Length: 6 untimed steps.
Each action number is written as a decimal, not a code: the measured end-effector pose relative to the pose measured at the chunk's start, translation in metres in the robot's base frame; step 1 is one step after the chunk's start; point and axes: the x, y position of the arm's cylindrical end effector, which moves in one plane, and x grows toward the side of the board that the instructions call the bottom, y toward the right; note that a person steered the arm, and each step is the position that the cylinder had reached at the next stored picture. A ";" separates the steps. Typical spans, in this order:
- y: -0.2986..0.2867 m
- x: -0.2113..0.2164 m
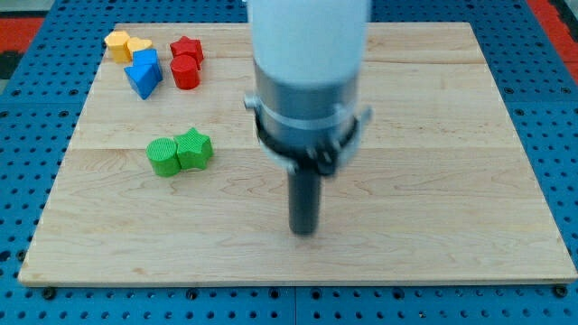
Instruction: Move the green star to the bottom right of the blue triangle
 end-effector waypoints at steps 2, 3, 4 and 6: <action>-0.063 -0.056; -0.136 -0.138; -0.141 -0.132; -0.037 0.028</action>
